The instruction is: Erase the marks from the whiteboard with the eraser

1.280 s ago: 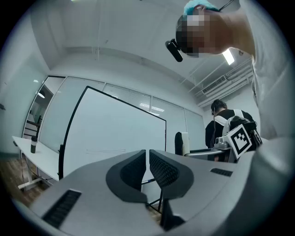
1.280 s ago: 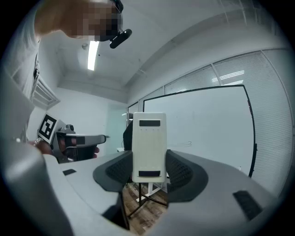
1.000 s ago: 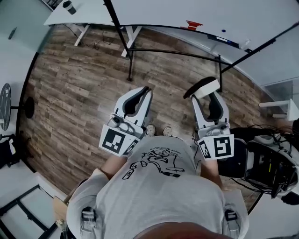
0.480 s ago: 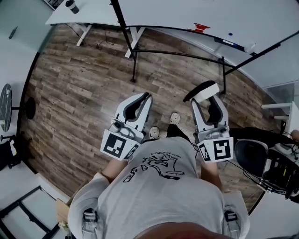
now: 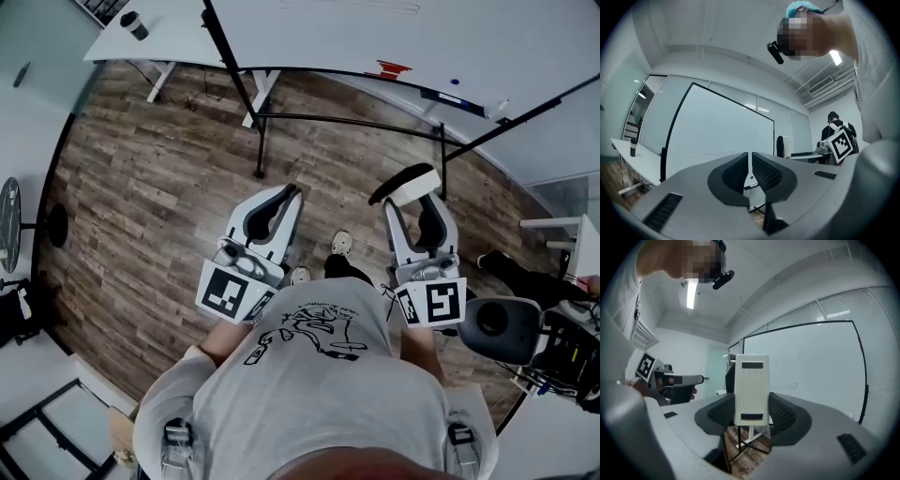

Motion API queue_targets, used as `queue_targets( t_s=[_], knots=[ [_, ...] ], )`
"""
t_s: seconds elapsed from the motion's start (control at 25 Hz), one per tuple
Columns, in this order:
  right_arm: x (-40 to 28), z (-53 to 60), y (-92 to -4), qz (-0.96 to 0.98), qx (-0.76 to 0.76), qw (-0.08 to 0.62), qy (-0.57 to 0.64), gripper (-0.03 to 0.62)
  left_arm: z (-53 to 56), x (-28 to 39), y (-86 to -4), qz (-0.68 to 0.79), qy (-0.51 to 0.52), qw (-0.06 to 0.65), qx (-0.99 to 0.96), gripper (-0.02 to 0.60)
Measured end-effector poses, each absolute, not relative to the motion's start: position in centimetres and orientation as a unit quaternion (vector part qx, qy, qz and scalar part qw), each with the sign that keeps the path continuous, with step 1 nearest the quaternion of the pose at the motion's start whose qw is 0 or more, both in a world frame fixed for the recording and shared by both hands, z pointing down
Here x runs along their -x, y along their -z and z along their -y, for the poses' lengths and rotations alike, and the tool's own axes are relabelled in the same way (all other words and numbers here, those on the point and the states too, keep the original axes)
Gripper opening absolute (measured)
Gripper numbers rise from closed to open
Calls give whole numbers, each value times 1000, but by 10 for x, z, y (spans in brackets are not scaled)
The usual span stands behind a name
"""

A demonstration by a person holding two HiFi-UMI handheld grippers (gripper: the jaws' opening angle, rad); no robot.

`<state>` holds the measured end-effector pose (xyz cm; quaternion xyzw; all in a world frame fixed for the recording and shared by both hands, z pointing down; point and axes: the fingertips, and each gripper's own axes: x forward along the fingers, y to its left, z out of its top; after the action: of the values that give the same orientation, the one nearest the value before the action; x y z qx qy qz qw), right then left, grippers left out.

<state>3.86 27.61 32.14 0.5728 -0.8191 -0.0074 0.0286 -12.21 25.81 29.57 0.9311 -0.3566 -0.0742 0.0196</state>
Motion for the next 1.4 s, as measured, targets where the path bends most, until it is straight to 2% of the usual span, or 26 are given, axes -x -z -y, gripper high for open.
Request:
queue_targets(
  t_s=[0.92,1.4],
  knots=[
    [-188,-179,-314,828,-560,25,19,232,-158,-35,-287,363,64,16,-929,40],
    [-221,-150,-334,831,-555,40,7,232,-132,-67,-305,374,46,33,-926,40]
  ],
)
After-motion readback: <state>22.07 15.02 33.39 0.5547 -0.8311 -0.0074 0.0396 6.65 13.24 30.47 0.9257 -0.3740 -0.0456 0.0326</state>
